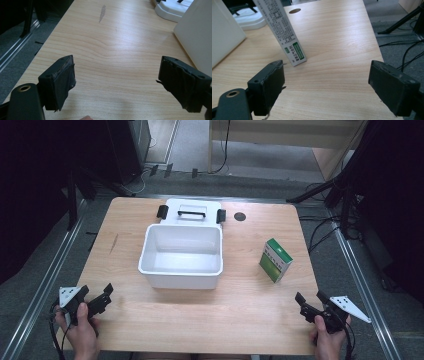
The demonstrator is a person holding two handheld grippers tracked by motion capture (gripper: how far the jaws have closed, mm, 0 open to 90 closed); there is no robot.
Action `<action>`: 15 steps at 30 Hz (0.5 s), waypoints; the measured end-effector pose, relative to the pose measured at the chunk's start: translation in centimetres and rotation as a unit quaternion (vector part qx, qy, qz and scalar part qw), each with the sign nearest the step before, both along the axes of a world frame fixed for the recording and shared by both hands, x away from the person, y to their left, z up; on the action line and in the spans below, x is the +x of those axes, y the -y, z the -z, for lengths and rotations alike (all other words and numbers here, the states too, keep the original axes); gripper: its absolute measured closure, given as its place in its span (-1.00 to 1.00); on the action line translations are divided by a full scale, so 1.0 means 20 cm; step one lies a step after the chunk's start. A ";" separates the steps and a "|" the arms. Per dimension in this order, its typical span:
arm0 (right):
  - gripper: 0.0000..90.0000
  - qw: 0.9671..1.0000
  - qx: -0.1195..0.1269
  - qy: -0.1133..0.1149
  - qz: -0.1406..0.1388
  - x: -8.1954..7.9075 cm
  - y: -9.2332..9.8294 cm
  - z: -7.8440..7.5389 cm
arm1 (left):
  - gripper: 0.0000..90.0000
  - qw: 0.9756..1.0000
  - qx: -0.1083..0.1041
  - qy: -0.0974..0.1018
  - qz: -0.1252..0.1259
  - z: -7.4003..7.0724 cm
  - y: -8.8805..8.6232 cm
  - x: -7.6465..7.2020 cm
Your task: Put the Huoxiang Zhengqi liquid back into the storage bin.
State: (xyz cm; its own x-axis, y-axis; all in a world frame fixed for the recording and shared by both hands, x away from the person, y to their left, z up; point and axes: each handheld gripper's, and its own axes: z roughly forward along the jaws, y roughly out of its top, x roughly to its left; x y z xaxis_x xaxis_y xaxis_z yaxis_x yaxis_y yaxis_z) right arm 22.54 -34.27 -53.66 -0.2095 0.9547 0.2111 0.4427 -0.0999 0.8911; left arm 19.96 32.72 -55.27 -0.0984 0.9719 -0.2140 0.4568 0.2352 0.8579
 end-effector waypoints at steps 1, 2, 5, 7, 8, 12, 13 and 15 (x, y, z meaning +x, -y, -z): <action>-0.69 1.000 -0.007 0.001 -0.002 0.00 -0.01 0.00 | -0.68 1.000 0.001 -0.002 -0.001 0.00 0.00 0.00; -0.69 1.000 -0.018 0.001 -0.004 0.00 -0.02 0.00 | -0.69 1.000 0.000 -0.003 -0.002 0.00 0.00 0.00; -0.70 0.998 -0.057 -0.001 -0.022 0.00 -0.06 0.00 | -0.70 1.000 0.000 -0.005 0.000 0.00 0.00 0.00; -0.70 0.996 -0.085 -0.008 -0.026 0.01 -0.10 0.00 | -0.80 1.000 -0.009 0.005 0.012 0.00 -0.01 -0.01; -0.70 0.994 -0.108 -0.015 -0.025 0.01 -0.12 0.00 | -0.87 1.000 -0.020 0.011 0.021 0.00 -0.01 -0.01; -0.71 0.991 -0.129 -0.034 -0.030 0.03 -0.16 0.00 | -0.99 0.999 -0.025 0.010 0.027 0.00 -0.02 -0.02; -0.71 0.991 -0.126 -0.038 -0.032 0.03 -0.17 -0.01 | -0.99 0.999 -0.025 0.008 0.029 0.00 -0.02 -0.02; -0.72 0.991 -0.120 -0.039 -0.037 0.04 -0.18 -0.02 | -1.00 0.999 -0.023 0.005 0.024 0.00 -0.02 -0.02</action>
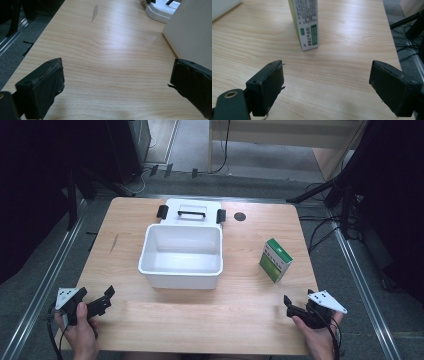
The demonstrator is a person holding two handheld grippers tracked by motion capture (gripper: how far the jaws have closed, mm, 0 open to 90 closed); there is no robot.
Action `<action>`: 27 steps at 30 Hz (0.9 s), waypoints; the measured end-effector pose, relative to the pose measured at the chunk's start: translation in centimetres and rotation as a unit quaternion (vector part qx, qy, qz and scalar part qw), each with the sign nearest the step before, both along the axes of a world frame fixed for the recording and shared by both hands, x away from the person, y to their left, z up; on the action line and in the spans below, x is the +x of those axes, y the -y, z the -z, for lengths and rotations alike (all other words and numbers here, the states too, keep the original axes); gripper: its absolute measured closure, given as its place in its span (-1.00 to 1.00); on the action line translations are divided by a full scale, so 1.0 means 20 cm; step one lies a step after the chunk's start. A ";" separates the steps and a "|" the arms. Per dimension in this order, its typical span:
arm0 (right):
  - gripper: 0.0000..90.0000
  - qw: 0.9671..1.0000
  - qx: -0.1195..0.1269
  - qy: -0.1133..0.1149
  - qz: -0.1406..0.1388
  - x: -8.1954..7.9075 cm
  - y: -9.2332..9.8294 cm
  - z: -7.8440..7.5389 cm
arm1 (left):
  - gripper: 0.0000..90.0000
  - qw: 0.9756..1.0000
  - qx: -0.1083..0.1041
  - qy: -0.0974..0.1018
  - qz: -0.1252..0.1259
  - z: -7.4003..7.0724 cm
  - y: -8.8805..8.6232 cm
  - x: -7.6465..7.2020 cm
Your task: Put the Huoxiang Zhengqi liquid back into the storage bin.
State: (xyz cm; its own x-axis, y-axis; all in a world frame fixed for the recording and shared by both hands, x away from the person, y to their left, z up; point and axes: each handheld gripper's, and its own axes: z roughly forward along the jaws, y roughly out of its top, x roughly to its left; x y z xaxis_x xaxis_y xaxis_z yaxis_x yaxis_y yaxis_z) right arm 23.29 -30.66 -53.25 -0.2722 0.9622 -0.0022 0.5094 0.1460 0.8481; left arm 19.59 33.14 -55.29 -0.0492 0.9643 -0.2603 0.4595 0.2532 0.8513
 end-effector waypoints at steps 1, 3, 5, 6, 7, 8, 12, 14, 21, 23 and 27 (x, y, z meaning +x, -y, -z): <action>-0.72 1.000 0.006 -0.002 -0.005 0.01 -0.01 -0.01 | -1.00 1.000 0.001 0.000 -0.003 0.00 0.00 0.00; -0.72 1.000 0.005 -0.010 -0.008 0.02 -0.02 -0.03 | -1.00 1.000 0.005 -0.002 -0.008 0.00 0.01 0.00; -0.72 0.999 -0.002 -0.029 -0.016 0.05 -0.02 -0.05 | -1.00 1.000 0.010 -0.005 -0.008 0.00 0.01 0.00; -0.72 0.999 -0.010 -0.037 -0.019 0.06 -0.03 -0.06 | -1.00 1.000 0.013 -0.005 -0.007 0.00 0.01 0.00; -0.72 0.998 -0.023 -0.046 -0.023 0.07 -0.04 -0.07 | -1.00 1.000 0.015 -0.006 -0.007 0.00 0.01 0.01; -0.72 0.998 -0.029 -0.052 -0.029 0.08 -0.04 -0.08 | -1.00 1.000 0.019 -0.009 -0.006 0.00 0.02 0.01; -0.72 0.994 -0.050 -0.091 -0.032 0.14 -0.06 -0.15 | -1.00 0.999 0.029 -0.011 -0.008 0.00 0.03 0.01; -0.71 0.992 -0.057 -0.107 -0.029 0.16 -0.07 -0.20 | -1.00 0.999 0.028 -0.012 -0.010 0.00 0.03 0.01; -0.70 0.982 -0.088 -0.159 -0.050 0.24 -0.11 -0.35 | -1.00 0.999 0.032 -0.015 -0.006 0.00 0.03 0.01; -0.70 0.976 -0.108 -0.182 -0.053 0.27 -0.13 -0.38 | -1.00 0.999 0.033 -0.016 -0.004 0.00 0.03 0.01; -0.70 0.963 -0.143 -0.221 -0.055 0.34 -0.18 -0.44 | -1.00 0.999 0.034 -0.016 -0.003 0.00 0.03 0.01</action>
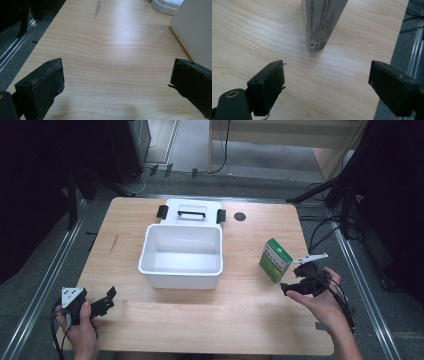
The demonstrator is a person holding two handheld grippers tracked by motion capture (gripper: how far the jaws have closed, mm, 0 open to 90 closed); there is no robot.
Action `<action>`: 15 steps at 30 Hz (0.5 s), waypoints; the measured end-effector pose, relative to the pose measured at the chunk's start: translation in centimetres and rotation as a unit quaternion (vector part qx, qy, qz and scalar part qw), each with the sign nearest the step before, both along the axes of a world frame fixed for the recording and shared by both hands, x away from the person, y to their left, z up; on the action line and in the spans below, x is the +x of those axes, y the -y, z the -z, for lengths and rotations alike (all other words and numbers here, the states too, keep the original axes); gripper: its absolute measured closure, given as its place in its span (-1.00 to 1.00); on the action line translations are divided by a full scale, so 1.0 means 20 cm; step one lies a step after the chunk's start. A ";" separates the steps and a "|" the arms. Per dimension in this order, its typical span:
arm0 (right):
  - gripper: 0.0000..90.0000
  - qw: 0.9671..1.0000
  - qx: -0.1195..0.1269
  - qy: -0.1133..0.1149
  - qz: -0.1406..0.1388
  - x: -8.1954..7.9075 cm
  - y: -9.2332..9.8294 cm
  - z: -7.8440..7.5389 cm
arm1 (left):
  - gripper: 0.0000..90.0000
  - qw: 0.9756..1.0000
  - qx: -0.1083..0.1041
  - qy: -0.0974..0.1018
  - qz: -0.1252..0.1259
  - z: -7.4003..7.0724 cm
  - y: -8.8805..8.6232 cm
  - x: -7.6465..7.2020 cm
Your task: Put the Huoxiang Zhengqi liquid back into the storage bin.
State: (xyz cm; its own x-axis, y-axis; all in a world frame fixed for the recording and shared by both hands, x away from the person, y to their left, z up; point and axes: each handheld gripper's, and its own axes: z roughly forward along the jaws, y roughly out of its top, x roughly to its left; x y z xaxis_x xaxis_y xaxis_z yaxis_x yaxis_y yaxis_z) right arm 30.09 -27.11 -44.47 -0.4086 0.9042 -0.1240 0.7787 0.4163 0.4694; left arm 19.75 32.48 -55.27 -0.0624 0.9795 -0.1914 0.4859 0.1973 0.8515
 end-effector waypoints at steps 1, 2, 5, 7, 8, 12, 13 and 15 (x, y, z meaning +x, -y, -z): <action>-0.70 1.000 -0.007 -0.008 -0.003 0.02 -0.01 -0.01 | -1.00 1.000 0.001 0.000 0.000 0.00 0.00 0.00; -0.69 1.000 -0.016 -0.015 -0.003 0.03 -0.02 -0.02 | -1.00 1.000 0.001 0.001 0.000 0.00 0.00 0.00; -0.69 0.998 -0.041 -0.046 -0.009 0.08 -0.06 -0.05 | -1.00 1.000 0.003 0.000 0.004 0.00 0.00 0.00; -0.69 0.997 -0.048 -0.063 -0.014 0.11 -0.08 -0.08 | -1.00 1.000 0.002 -0.002 0.007 0.00 0.01 0.00; -0.69 0.996 -0.050 -0.069 -0.017 0.13 -0.09 -0.09 | -1.00 1.000 0.002 -0.004 0.007 0.00 0.00 0.00; -0.69 0.994 -0.061 -0.089 -0.018 0.21 -0.13 -0.14 | -1.00 1.000 0.000 -0.006 0.008 0.00 0.00 0.01; -0.69 0.993 -0.067 -0.093 -0.020 0.23 -0.14 -0.15 | -1.00 1.000 0.000 -0.006 0.008 0.00 0.00 0.01; -0.69 0.992 -0.076 -0.100 -0.024 0.26 -0.17 -0.17 | -1.00 1.000 0.000 -0.006 0.009 0.00 0.00 0.01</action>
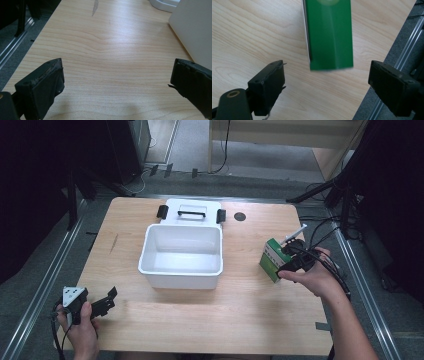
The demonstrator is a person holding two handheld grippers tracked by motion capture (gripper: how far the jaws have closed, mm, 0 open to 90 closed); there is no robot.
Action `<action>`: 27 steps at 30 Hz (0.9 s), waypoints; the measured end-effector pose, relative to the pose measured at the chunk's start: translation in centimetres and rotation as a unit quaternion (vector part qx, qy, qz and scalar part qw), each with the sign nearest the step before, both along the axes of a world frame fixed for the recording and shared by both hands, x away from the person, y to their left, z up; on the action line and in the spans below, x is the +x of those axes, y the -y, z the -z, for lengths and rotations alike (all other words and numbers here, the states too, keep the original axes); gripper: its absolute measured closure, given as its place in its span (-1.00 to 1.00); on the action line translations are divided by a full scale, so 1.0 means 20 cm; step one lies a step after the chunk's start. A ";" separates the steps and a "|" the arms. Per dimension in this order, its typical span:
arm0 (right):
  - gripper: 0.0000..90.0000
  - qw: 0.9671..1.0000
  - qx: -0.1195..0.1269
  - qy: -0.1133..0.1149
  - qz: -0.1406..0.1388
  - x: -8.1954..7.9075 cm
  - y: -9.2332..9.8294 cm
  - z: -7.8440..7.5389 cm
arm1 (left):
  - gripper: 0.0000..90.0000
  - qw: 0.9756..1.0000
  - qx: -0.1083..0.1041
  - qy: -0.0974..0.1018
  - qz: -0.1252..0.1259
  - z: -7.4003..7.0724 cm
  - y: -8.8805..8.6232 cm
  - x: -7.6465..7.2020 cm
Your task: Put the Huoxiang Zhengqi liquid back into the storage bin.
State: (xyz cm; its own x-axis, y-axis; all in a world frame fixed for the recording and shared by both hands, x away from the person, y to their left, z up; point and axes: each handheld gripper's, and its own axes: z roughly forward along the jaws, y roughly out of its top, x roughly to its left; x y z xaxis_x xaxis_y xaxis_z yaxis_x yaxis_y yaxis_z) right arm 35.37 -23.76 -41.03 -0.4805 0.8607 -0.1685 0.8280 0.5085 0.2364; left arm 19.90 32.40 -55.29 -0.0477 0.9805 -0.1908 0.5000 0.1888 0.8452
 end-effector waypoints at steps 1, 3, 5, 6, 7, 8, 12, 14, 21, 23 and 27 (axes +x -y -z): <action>-0.69 1.000 -0.003 -0.003 -0.002 0.02 -0.01 -0.01 | -1.00 1.000 0.000 -0.001 0.001 0.00 0.00 0.00; -0.69 1.000 -0.016 -0.011 -0.007 0.05 -0.04 -0.02 | -1.00 1.000 0.001 -0.003 0.002 0.00 0.00 0.00; -0.69 0.999 -0.030 -0.017 -0.011 0.08 -0.06 -0.03 | -1.00 1.000 0.002 -0.004 0.002 0.00 0.00 0.00; -0.69 0.999 -0.034 -0.021 -0.012 0.10 -0.07 -0.03 | -1.00 1.000 0.000 -0.004 0.002 0.00 0.00 0.01; -0.69 0.999 -0.037 -0.027 -0.016 0.11 -0.08 -0.03 | -1.00 1.000 0.000 -0.004 0.003 0.00 0.00 0.01; -0.68 0.999 -0.037 -0.029 -0.017 0.12 -0.08 -0.03 | -1.00 1.000 -0.001 -0.006 0.004 0.00 0.00 0.01; -0.61 0.997 -0.050 -0.045 -0.036 0.17 -0.12 -0.02 | -1.00 1.000 0.001 -0.009 0.006 0.00 0.00 0.01; -0.58 0.997 -0.048 -0.054 -0.034 0.19 -0.12 -0.01 | -1.00 1.000 0.001 -0.009 0.006 0.00 0.00 0.01; -0.34 0.997 -0.034 -0.071 -0.026 0.27 -0.15 -0.02 | -1.00 1.000 -0.002 -0.011 0.009 0.00 0.00 0.01; -0.27 0.996 -0.038 -0.077 -0.021 0.29 -0.15 -0.01 | -1.00 1.000 -0.003 -0.013 0.010 0.00 0.00 0.01; -0.15 0.996 -0.034 -0.084 -0.011 0.30 -0.16 -0.01 | -1.00 1.000 -0.005 -0.016 0.011 0.00 0.00 0.02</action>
State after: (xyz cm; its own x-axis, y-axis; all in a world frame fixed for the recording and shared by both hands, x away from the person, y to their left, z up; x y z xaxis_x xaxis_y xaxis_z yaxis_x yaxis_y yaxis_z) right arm 41.42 -20.61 -40.92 -0.5251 0.8390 -0.1425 0.8416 0.5368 0.0594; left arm 20.22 32.47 -55.34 -0.0319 0.9793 -0.1998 0.5315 0.1859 0.8264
